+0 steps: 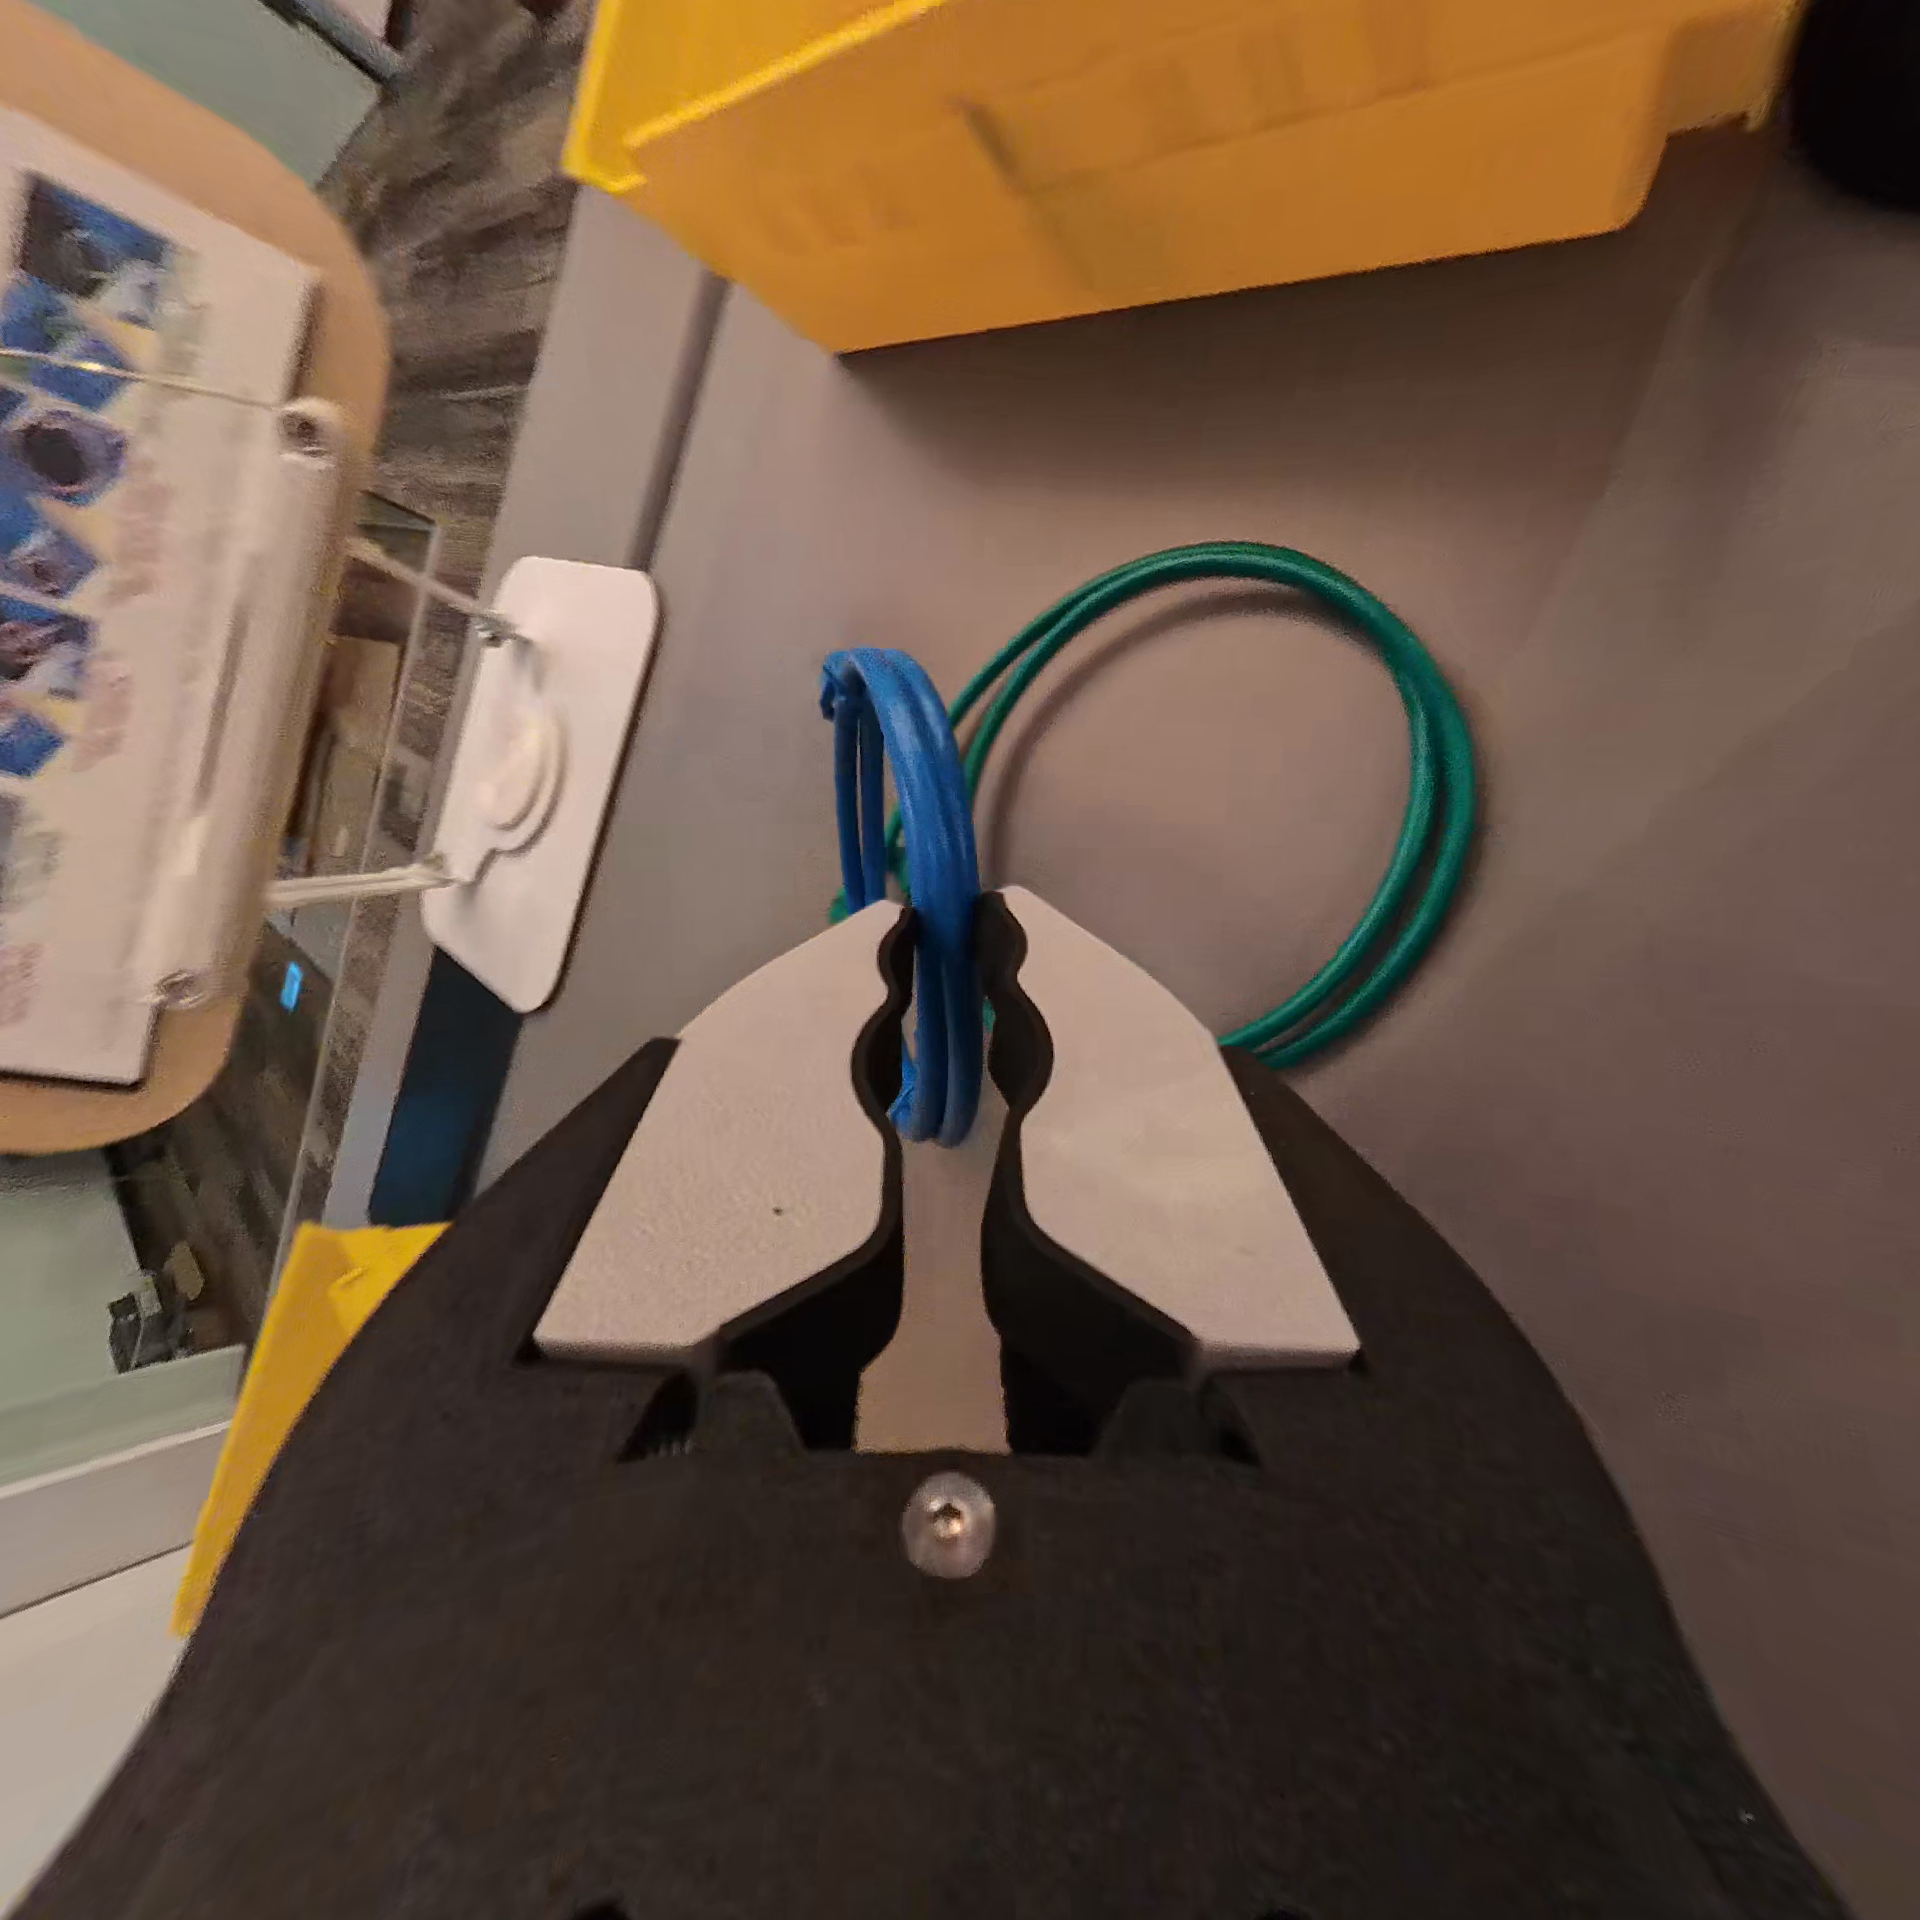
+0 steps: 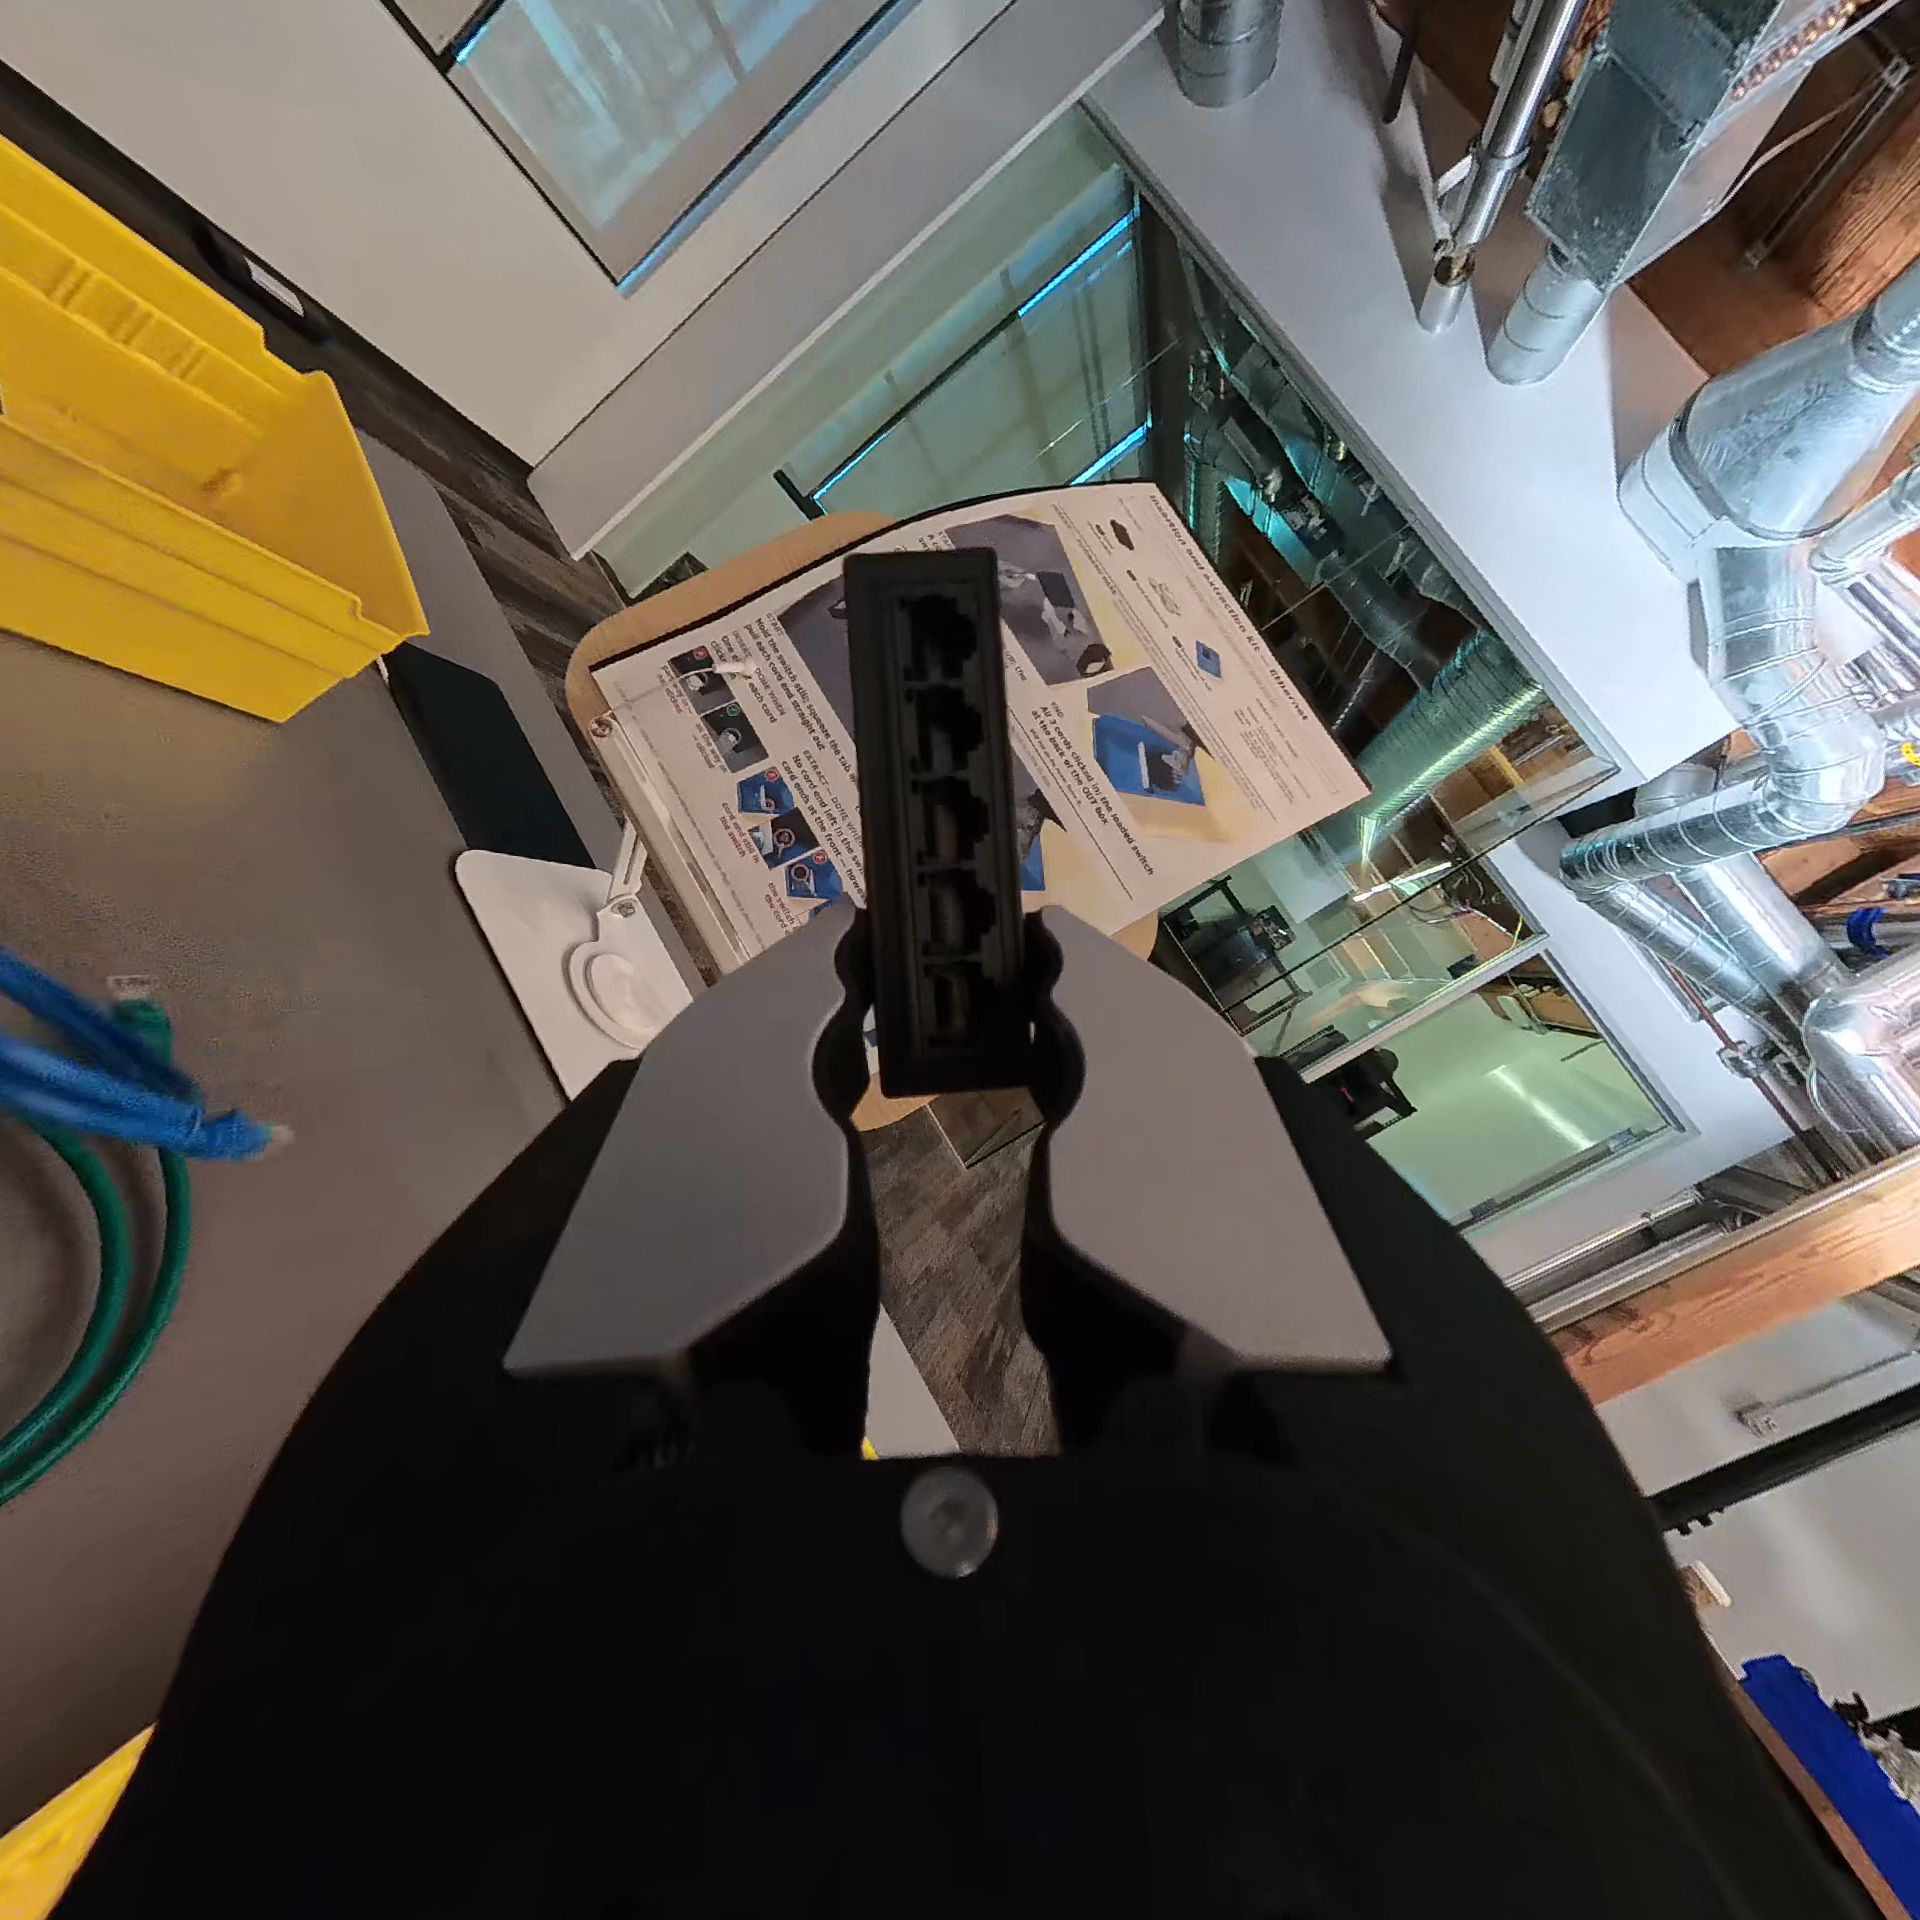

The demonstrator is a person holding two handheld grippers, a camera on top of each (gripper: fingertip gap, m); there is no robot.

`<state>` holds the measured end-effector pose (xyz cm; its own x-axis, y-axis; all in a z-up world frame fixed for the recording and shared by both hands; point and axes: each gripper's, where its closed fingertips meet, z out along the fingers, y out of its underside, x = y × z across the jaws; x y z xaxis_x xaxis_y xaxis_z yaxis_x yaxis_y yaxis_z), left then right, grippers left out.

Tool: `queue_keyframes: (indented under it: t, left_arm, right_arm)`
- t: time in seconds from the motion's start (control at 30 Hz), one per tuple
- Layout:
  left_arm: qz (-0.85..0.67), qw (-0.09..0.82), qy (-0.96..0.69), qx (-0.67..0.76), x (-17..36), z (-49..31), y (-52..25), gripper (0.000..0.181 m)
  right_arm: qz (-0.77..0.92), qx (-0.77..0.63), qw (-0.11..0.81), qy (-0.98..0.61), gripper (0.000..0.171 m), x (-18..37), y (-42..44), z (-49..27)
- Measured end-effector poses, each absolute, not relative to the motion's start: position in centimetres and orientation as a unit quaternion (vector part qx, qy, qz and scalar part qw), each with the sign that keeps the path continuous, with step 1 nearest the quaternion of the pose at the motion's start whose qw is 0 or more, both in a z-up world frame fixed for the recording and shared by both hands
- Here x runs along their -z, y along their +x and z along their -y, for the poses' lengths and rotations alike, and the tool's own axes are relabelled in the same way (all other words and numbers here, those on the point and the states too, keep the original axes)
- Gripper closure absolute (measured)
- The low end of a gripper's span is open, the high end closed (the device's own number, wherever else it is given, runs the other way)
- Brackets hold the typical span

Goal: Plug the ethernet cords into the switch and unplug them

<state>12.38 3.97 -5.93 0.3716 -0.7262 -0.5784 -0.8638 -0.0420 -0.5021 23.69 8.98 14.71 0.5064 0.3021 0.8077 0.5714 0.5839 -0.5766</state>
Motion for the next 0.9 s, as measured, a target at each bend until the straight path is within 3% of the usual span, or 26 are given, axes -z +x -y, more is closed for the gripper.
queue_keyframes:
  t: [0.17, 0.27, 0.33, 0.4, 0.5, 0.6, 0.77, 0.9]
  left_arm:
    - [-0.582, 0.381, -0.716, -0.056, 9.7, -2.8, 14.2, 0.170]
    - [-0.565, 0.355, -0.745, 0.005, 10.3, -1.1, 14.1, 0.150]
    - [-0.524, 0.377, -0.762, 0.049, 8.5, -0.4, 12.9, 0.149]
    - [-0.478, 0.411, -0.774, 0.063, 5.3, 0.0, 9.6, 0.148]
    - [-0.449, 0.399, -0.799, -0.017, 1.2, 0.3, 0.2, 0.117]
    - [-0.432, 0.345, -0.833, -0.001, -0.2, 1.9, -7.5, 0.123]
    - [-0.431, 0.241, -0.869, 0.025, 5.3, 3.1, -14.3, 0.123]
    - [-0.408, 0.168, -0.895, 0.060, 10.1, 2.5, -15.5, 0.127]
  right_arm:
    - [0.496, 0.091, 0.738, -0.449, 0.143, -14.3, 23.4, -9.1]
    - [0.496, 0.091, 0.735, -0.453, 0.143, -14.1, 23.6, -9.3]
    - [0.494, 0.087, 0.737, -0.454, 0.143, -14.2, 23.9, -9.3]
    - [0.490, 0.081, 0.739, -0.455, 0.143, -14.4, 24.2, -9.2]
    - [0.486, 0.072, 0.743, -0.454, 0.143, -14.7, 24.4, -9.1]
    - [0.487, 0.063, 0.743, -0.455, 0.143, -14.6, 24.3, -9.2]
    - [0.498, 0.070, 0.730, -0.462, 0.143, -13.6, 23.8, -9.7]
    - [0.513, 0.075, 0.718, -0.465, 0.143, -12.6, 23.0, -9.9]
